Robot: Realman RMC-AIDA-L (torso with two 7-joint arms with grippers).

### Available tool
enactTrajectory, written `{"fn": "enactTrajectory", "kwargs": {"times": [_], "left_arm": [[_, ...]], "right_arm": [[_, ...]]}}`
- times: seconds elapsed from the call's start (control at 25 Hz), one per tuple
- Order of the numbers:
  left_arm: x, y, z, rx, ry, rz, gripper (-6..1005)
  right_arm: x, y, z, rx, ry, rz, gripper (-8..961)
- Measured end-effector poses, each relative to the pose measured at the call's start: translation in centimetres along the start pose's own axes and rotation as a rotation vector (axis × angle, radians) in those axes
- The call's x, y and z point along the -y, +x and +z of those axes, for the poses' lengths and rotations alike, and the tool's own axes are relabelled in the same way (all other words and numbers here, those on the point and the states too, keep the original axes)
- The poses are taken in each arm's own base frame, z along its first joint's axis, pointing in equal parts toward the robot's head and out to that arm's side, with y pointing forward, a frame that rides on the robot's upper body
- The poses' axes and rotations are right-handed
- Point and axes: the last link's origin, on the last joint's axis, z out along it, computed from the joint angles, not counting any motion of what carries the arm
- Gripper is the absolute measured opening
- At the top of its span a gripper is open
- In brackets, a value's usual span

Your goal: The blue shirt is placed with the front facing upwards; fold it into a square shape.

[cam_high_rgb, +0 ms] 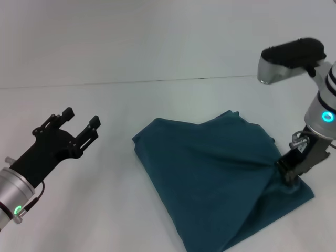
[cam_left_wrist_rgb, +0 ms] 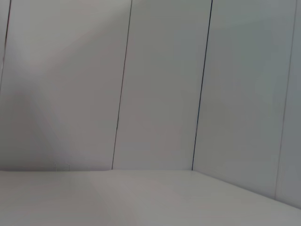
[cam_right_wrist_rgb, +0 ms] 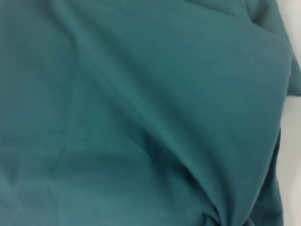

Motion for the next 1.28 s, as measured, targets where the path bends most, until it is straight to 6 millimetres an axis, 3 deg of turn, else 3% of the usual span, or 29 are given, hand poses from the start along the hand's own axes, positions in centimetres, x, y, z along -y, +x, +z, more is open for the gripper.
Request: {"fn": "enactTrajectory", "kwargs": {"times": [0.16,0.36,0.56,0.68,0.92,1.12,1.28], "left_arm": [[-0.2,0.0,-0.3,-0.013,-0.010,-0.001,720],[-0.7,0.5,-0.8,-0.059,-0.043,-0.004,720],[-0.9,0.6,-1.2,-0.078,-0.050,0.002,720],[-1.1,0.9,-1.8,-0.116,-0.060,-0.008,720],[-1.2,0.8,-2.3,-0.136,-0.049,-0.001,721],[-1.6,0.6,-2.3,-0.135,-0.061,0.011,721],[-2.1,0.6,-1.9,-0.141,-0.083,0.001,721]], "right_arm": [[0.2,0.2,0.3,0.030,-0.011,0.052,71],[0.5,0.5,-0.6,0.151,-0.171,0.117,83],[2.6,1.3,-1.0,0.373,-0.286,0.131,272],[4.2,2.5,-0.5,0.551,-0.336,0.087,507],[6.4,6.0,2.4,0.879,-0.339,-0.064,515],[7.7,8.6,6.4,1.008,-0.305,-0.110,263],[7.3,9.7,9.5,1.051,-0.304,-0.128,180]]}}
